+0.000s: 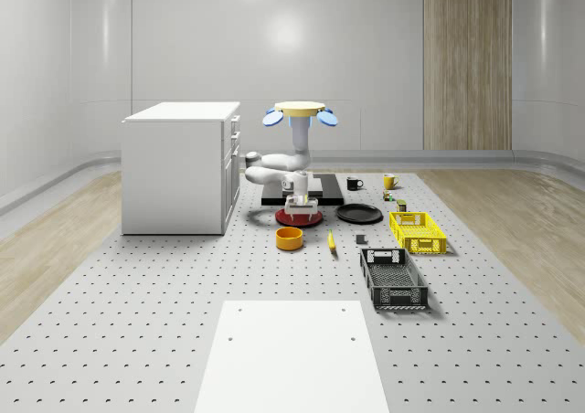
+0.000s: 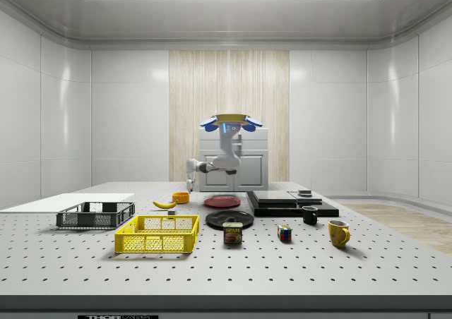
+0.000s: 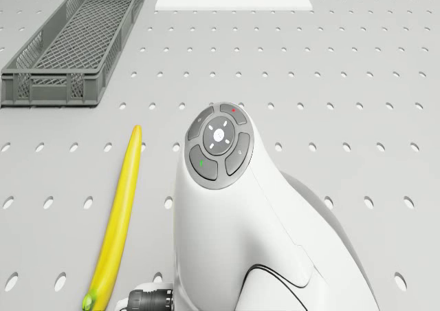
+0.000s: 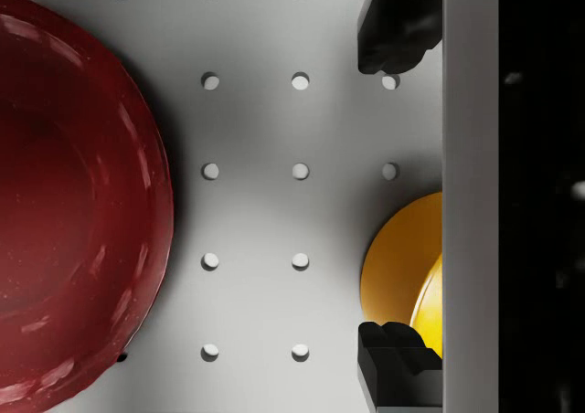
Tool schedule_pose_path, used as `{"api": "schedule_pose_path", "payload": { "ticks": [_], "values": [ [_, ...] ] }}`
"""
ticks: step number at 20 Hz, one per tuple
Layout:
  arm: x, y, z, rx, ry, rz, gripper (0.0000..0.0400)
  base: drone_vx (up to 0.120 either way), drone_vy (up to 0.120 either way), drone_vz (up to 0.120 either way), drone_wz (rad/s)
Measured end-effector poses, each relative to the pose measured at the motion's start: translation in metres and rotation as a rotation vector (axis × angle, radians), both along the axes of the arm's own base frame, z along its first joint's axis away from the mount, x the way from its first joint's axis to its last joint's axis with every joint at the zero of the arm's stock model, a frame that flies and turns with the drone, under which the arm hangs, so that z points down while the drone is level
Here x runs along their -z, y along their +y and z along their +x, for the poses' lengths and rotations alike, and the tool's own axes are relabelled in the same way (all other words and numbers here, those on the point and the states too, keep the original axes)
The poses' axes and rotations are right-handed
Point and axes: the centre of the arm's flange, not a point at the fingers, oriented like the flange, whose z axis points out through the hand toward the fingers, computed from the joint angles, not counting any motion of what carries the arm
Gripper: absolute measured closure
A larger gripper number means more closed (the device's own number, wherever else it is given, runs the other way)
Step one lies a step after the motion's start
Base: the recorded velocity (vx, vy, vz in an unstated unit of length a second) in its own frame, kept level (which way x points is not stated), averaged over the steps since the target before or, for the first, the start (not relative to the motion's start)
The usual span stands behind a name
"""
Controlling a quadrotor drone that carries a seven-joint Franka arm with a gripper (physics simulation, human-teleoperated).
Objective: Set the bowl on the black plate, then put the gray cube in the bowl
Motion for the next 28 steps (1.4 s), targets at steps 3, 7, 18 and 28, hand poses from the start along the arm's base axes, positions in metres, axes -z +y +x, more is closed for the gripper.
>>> {"api": "schedule_pose_path", "payload": {
  "ticks": [3,7,18,28],
  "values": [
    [0.0,0.0,0.0,0.0,0.0,0.0,0.0,0.12,0.0,0.0,0.0],
    [0.0,0.0,0.0,0.0,0.0,0.0,0.0,0.12,0.0,0.0,0.0],
    [0.0,-0.007,0.0,0.0,0.0,0.0,0.0,0.065,0.0,0.0,0.0],
    [-0.023,-0.005,0.0,0.0,0.0,0.0,0.0,0.0,0.0,0.0,0.0]
  ]
}}
